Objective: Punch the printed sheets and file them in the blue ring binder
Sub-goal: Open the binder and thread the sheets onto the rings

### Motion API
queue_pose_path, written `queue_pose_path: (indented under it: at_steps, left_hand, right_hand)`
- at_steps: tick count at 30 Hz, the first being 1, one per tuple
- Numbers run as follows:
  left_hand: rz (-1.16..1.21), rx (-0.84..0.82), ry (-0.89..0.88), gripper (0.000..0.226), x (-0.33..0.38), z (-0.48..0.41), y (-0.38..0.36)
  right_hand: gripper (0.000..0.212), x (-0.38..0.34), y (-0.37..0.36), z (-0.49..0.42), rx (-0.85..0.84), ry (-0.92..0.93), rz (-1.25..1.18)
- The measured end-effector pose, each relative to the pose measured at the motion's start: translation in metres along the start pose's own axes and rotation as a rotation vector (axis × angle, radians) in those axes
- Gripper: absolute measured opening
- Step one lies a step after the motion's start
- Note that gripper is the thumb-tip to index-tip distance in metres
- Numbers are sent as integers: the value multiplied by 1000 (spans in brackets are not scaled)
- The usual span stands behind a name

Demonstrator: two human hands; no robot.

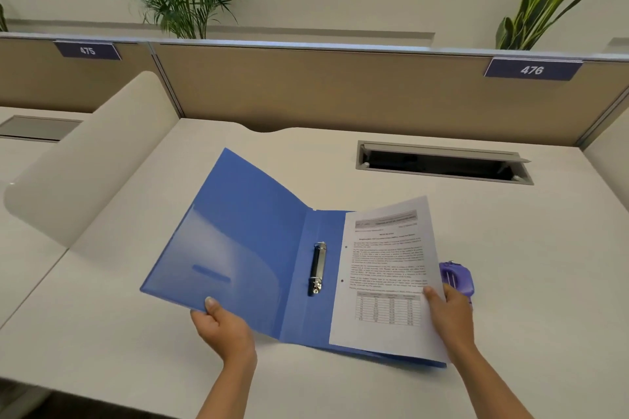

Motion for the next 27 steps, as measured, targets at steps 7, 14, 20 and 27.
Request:
queue_pose_path:
  at_steps: [7, 14, 20, 27]
  left_hand:
    - [-31, 29, 82, 18, -24, 11, 9]
    - [-257, 36, -66, 64, -31, 6, 28]
    - [-1077, -245, -645, 63, -9, 5, 17]
    - [-1334, -719, -787, 26, -19, -14, -48]
  right_hand:
    - [30, 6, -3, 2, -14, -10, 126]
    - [34, 8, -12, 3, -26, 19, 194]
    - [56, 6, -14, 5, 91, 97, 327]
    - [55, -45, -38, 3, 98, 368, 521]
Point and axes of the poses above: each hand's wrist, its own z-axis away from the middle knuckle, its own y-axis out of the back of the hand, x = y × z, the point moved 4 cm from there along -z, towards the middle knuckle, and after that the axes turned 13 degrees about -x, right-handed, at the moved point
